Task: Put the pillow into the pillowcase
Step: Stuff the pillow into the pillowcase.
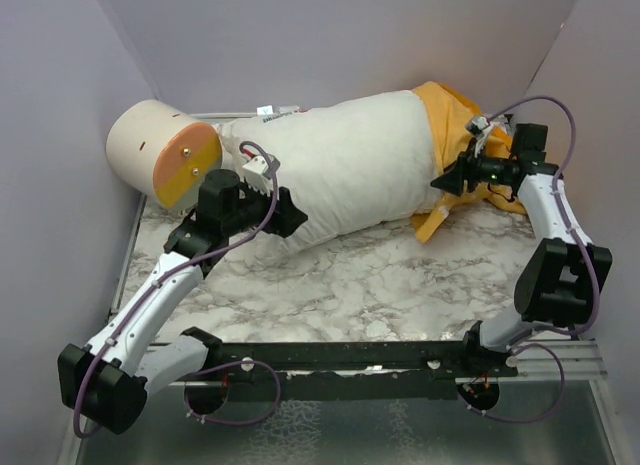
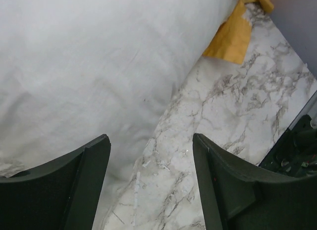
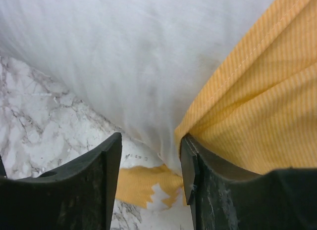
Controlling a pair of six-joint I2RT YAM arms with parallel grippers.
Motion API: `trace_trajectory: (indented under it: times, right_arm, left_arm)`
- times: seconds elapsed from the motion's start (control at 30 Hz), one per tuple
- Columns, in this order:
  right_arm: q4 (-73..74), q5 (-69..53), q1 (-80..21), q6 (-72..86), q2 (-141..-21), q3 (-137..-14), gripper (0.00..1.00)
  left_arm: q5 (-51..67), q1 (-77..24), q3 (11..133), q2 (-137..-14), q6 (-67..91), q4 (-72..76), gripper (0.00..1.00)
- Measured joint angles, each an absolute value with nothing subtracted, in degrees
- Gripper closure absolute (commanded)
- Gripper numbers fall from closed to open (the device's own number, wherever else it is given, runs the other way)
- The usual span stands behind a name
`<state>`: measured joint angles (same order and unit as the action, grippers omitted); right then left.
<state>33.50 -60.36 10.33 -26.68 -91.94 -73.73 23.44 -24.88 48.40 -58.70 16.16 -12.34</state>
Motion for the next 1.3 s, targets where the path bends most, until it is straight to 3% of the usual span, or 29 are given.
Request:
trace_trajectory:
  times: [0.2,0.4,0.6,0.87,1.07,1.17,1.27,1.3]
  right_arm:
    - [35.6,-67.5,17.1,-27.4,-86.3,-69.6,0.44]
    - [42.2,-75.3,25.8,-31.4,-85.4,-66.8,0.43]
    - [47.5,-78.6,32.5,-34.2,-85.6,-64.5,0.43]
    - [27.7,-71.1,33.5,-10.7,-82.2,-45.3,0.18]
    - [9.8,-69.8,28.6,5.0,-82.9,-39.6,0.15]
    - [2.1,-69.3,24.5,10.6,-85.0,-38.9,0.16]
    - [-7.6,-67.5,21.7,17.8,-87.6,-36.4,0.22]
    - [-9.3,-66.8,21.6,19.7,-88.5,-36.0,0.30]
  left_arm:
    - [20.8,-27.1,61.3,-59.7,14.4,-18.2,0.30]
    - [9.5,-43.1,66.5,-67.3,7.5,-18.9,0.22]
    - [-3.3,-56.3,70.4,-80.8,-11.5,-19.0,0.13]
    - [-10.9,-57.3,71.3,-90.6,-41.2,-13.7,0.06]
    - [-13.8,-57.3,72.6,-98.7,-52.0,-8.2,0.05]
    - [-14.9,-56.8,72.8,-102.3,-54.3,-6.0,0.08]
    - [-15.1,-55.4,73.3,-104.4,-54.8,-4.0,0.23]
    - [-15.0,-54.8,73.9,-105.1,-54.8,-3.4,0.31]
